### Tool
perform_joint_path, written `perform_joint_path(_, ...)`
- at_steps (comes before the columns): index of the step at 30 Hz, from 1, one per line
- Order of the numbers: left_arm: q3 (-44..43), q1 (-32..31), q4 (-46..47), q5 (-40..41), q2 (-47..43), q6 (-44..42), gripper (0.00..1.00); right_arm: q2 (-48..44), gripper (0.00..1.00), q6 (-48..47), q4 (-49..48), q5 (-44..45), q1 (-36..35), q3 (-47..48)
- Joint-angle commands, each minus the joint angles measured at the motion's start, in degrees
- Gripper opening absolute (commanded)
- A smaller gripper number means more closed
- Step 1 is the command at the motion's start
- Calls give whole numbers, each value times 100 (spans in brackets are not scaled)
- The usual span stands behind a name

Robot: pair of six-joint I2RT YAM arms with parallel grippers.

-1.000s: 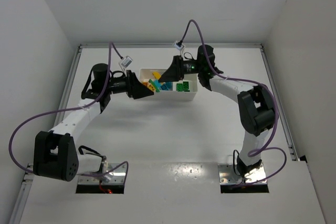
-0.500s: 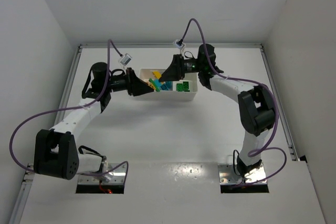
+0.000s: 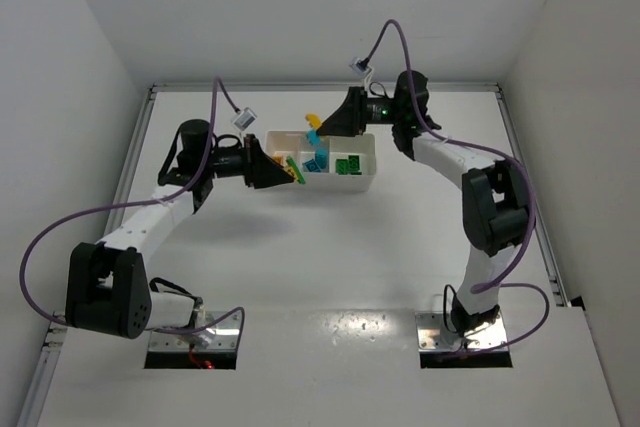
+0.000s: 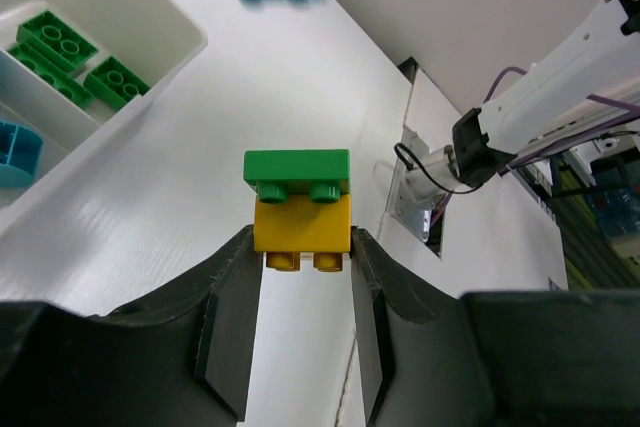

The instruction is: Sort the legos into containers by color

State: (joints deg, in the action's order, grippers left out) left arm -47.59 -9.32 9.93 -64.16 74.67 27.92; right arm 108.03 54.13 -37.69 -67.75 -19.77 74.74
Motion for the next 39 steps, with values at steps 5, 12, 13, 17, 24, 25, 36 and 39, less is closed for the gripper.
perform_joint_path(5,66,70,-141,158,-103,-410,0,26,0,-166,-107,104,360,208)
perform_joint_path(12,-365,71,-219,237,179,-410,0,-343,0,-1507,1345,-274,290,-249)
perform_joint_path(13,-365,123,-220,290,179,-463,0,-518,0,-2650,1918,-326,229,-389)
perform_joint_path(17,-365,124,-220,290,179,-463,0,-783,0,-5505,4776,67,0,-837)
perform_joint_path(24,-417,124,-553,396,241,-664,0,-774,47,-6855,5826,1421,-396,-1015)
perform_joint_path(25,-417,124,-606,465,241,-665,0,-714,55,-6854,5826,1422,-396,-866)
perform_joint_path(36,-40,176,-19,913,74,482,0,-1328,76,-5158,3454,2850,-930,-821)
perform_joint_path(39,22,176,281,1028,74,1011,0,-1460,74,-5158,3076,3661,-1151,-961)
